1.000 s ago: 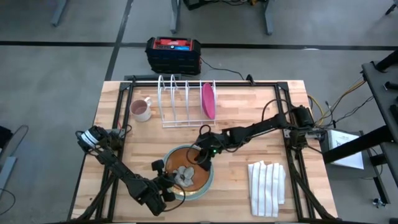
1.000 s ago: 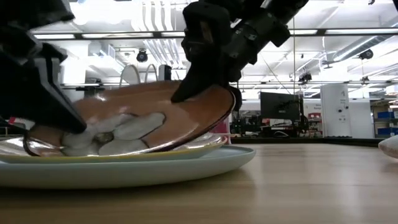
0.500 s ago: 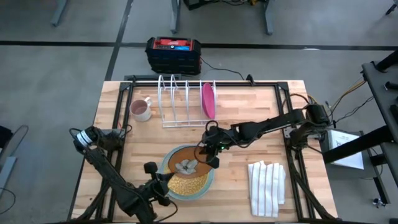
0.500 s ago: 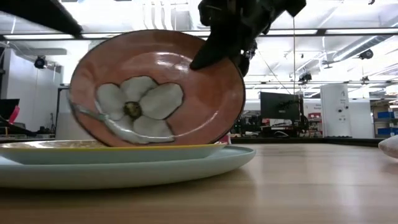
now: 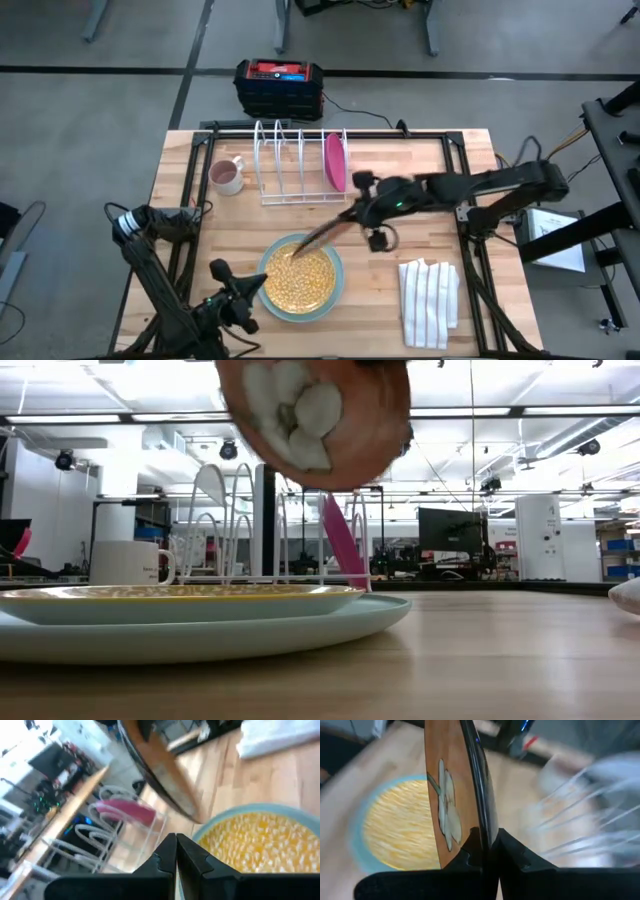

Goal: Sort dishes
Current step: Put the brown plate into the dish rack

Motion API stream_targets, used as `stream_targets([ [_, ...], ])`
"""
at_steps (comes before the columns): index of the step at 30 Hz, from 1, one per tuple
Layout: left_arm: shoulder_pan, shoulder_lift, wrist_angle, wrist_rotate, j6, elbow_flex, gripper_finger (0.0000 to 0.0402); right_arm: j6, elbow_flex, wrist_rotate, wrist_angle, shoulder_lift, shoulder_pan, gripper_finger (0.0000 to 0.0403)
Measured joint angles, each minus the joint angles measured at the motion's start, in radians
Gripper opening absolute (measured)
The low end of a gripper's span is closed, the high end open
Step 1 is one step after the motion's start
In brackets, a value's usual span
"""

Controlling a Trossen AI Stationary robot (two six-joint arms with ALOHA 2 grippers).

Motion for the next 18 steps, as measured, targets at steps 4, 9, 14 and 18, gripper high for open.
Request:
stream_targets([
  [4,-0.003,-0.019,0.0,-0.064,0.082,0.001,0.0,-0.425,0.033,0.053,-0.008,-0.072,0.006,0.0007],
  [9,-0.005,-0.047,-0.002,-0.07,0.113,-0.011,0.0,-0.916,0.082,0.08,-0.036,-0.109,-0.002,0.0007],
  [14,-0.005,-0.059,-0.001,-0.073,0.165,-0.012,0.0,-1.253,0.116,0.248,-0.049,-0.093,-0.007,0.0007],
  [18,-0.005,-0.07,-0.001,-0.073,0.191,-0.013,0.0,-1.464,0.14,0.374,-0.035,-0.053,-0.035,0.0007],
])
